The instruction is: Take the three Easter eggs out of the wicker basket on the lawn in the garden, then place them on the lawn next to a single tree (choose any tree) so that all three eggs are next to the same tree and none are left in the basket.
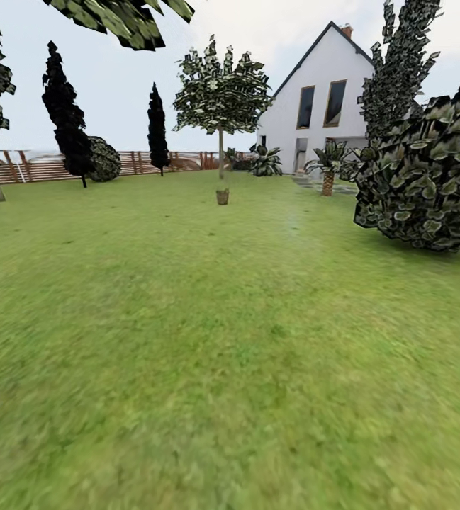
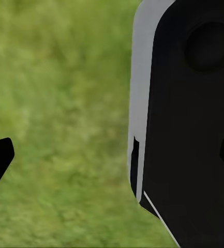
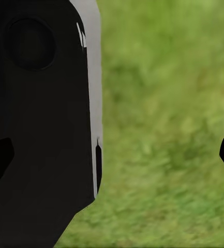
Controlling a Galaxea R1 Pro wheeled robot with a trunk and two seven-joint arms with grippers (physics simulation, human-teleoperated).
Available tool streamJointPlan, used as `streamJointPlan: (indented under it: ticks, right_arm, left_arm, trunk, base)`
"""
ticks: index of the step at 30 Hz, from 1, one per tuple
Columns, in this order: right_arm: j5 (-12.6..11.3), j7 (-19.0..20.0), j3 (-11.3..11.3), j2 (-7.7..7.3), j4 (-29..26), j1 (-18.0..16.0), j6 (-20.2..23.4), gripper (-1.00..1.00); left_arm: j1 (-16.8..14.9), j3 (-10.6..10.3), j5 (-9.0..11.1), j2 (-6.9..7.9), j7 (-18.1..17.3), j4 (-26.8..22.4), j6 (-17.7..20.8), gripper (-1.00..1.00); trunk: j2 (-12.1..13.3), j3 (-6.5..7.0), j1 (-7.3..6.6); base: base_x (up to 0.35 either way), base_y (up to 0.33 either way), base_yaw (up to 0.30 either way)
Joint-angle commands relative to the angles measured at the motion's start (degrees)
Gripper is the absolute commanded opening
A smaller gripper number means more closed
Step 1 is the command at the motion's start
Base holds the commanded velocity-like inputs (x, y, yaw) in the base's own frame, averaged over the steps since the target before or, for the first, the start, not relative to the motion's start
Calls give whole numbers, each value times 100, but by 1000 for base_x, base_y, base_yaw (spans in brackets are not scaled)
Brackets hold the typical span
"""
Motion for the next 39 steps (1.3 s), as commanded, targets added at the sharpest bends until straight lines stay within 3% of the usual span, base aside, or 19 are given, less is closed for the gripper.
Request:
streamJointPlan:
  ticks: [1, 39]
  right_arm:
    - [-5, -12, 8, 1, 14, -8, -9, 100]
    - [3, -12, 8, 9, 14, -8, -3, 100]
  left_arm:
    - [3, 5, 1, 1, -4, -12, 8, 100]
    - [3, 5, 1, 1, -4, -12, 8, 100]
  trunk:
    - [-2, -4, 3]
    - [-2, -4, 3]
  base:
    - [329, 0, -77]
    - [329, 0, -3]
